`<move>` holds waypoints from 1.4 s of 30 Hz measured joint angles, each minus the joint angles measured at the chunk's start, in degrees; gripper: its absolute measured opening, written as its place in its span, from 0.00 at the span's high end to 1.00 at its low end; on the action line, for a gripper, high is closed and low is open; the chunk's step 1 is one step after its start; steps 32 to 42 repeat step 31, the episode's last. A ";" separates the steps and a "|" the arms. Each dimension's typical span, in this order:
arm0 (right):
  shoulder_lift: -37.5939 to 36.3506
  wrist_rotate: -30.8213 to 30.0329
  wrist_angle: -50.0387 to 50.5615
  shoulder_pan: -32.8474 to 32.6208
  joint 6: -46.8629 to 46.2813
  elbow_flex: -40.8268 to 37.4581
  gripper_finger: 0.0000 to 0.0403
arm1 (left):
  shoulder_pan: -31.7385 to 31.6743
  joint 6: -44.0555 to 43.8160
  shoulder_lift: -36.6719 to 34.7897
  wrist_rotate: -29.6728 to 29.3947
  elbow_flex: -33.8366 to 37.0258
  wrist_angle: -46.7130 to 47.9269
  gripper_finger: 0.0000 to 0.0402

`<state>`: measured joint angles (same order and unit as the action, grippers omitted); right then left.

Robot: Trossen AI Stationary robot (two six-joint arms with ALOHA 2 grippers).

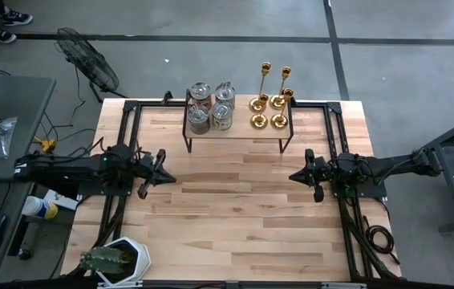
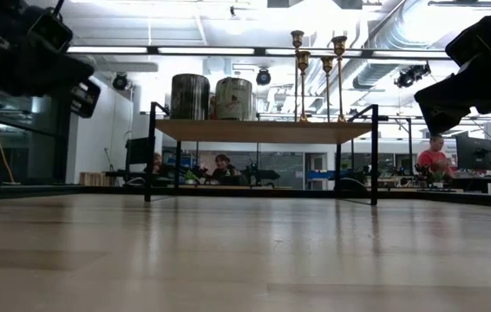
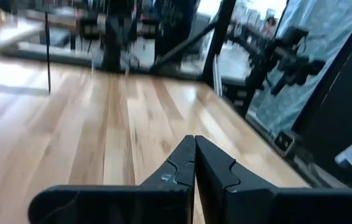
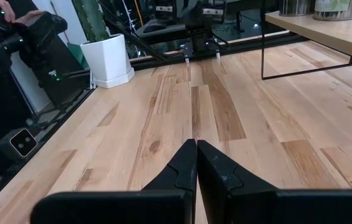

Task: Pick & Place candle stick holders
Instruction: Return to Home Position

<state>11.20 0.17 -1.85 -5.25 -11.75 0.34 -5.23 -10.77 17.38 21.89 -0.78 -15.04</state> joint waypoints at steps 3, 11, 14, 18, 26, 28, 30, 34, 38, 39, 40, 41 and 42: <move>0.00 0.00 0.00 0.00 0.00 0.00 0.99 | 0.00 0.00 -4.49 0.00 0.04 7.96 1.00; -0.02 0.00 0.02 0.01 0.00 -0.01 0.99 | 0.00 -0.02 -14.04 -1.09 -0.04 12.17 1.00; 0.00 0.00 0.00 0.00 0.00 -0.02 0.99 | 0.00 -0.02 -17.49 -1.12 -0.04 11.70 1.00; 0.00 0.00 0.00 0.00 0.00 0.00 0.99 | 0.00 0.00 -16.61 -1.29 -1.35 12.32 1.00; 0.00 -0.01 0.00 0.00 0.00 -0.02 0.99 | 0.00 -0.01 -14.78 -1.92 -1.92 13.53 1.00; 0.00 0.00 0.00 0.00 0.00 0.00 0.99 | 0.00 -0.02 -14.68 -1.94 -1.92 14.43 1.00; 0.00 0.00 0.00 0.00 0.00 0.00 0.99 | 0.00 -0.02 -14.74 -2.07 -1.97 14.74 1.00; 0.00 0.00 0.00 0.02 0.01 -0.02 0.99 | 0.00 -0.02 -14.75 -2.08 -2.04 14.99 1.00; 0.00 0.00 0.00 0.02 0.01 -0.02 0.99 | 0.00 -0.02 -14.75 -2.08 -2.04 14.99 1.00; 0.00 0.00 0.00 0.02 0.01 -0.02 0.99 | 0.00 -0.02 -14.75 -2.08 -2.04 14.99 1.00; 0.00 0.00 0.00 0.02 0.01 -0.02 0.99 | 0.00 -0.02 -14.75 -2.08 -2.04 14.99 1.00; 0.00 0.00 0.00 0.02 0.01 -0.02 0.99 | 0.00 -0.02 -14.75 -2.08 -2.04 14.99 1.00; 0.00 0.00 0.00 0.02 0.01 -0.02 0.99 | 0.00 -0.02 -14.75 -2.08 -2.04 14.99 1.00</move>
